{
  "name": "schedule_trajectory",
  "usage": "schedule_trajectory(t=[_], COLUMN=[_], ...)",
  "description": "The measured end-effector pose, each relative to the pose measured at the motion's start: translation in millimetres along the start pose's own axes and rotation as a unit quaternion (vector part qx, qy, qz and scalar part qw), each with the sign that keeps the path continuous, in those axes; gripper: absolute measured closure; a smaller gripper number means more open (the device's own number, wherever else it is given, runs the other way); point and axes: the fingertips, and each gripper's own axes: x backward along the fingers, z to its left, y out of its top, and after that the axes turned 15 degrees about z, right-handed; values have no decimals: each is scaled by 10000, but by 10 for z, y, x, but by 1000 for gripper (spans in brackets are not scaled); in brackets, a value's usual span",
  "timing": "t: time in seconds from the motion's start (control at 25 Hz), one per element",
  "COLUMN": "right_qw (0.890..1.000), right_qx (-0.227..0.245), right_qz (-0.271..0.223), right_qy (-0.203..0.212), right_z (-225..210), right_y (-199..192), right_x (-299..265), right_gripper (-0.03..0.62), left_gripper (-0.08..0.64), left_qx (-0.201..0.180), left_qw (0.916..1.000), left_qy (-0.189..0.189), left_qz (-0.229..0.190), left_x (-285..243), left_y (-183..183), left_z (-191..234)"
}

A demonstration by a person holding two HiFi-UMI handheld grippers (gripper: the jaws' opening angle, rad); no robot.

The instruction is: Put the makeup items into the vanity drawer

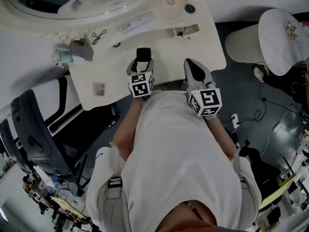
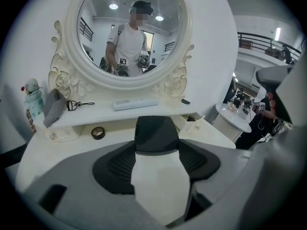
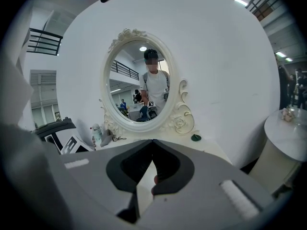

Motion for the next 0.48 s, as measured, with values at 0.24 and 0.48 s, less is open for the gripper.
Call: schedule_trajectory(t=[0.24, 0.48], right_qw=[9998, 9992], right_qx=[-120, 129], right_qz=[39, 66], right_qy=[148, 380], right_z=[-493, -880], right_y=[6, 24], right_x=[139, 196], right_gripper=[583, 583], left_gripper=[273, 273], left_qx=[30, 205], left_qw=[9999, 9995], left_qy=[109, 213], left_qz=[18, 71], left_x=[-76, -174], left_y=[167, 336], left_z=[-469, -910])
